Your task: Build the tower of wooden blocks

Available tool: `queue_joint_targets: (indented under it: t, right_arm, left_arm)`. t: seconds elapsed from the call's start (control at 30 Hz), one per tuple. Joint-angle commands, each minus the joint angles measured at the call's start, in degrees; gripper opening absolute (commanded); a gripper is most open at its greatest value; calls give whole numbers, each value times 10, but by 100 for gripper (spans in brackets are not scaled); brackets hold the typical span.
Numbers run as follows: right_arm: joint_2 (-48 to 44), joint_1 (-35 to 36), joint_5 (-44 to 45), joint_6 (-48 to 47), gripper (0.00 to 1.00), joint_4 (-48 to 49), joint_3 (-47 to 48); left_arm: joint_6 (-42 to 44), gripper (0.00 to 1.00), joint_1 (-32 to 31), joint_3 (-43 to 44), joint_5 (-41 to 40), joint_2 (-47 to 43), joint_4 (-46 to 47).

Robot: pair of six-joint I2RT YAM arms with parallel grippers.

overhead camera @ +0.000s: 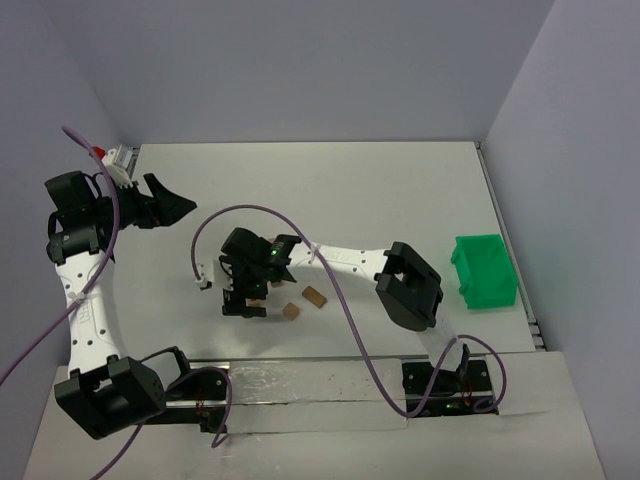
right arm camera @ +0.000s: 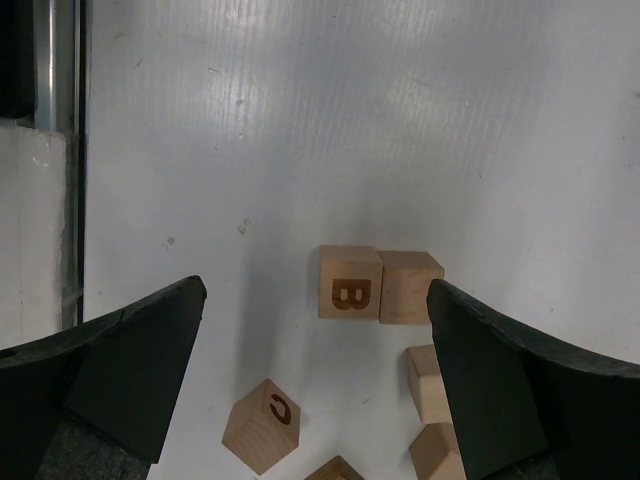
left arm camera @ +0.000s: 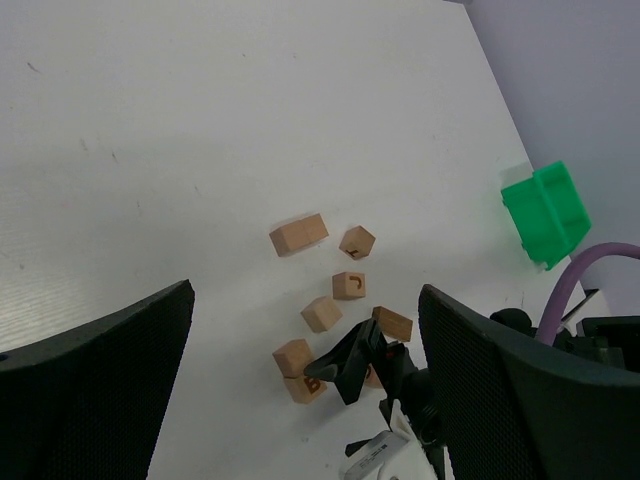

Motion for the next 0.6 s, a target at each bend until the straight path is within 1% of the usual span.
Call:
queue_joint_targets:
  t: [0.0,0.2,0.57]
  right_arm:
    - [16,-19,-39,-30,100,22,12]
    - [45,-33,-43,-63,100,-9,36]
    - [85,-50,-43,-71,100,-27,71]
  left_arm:
    - [-3,99,4,9,16,-17,31]
    - [-4,99,4,4,16,-10,35]
    - [0,99,5,-8,12,-1,41]
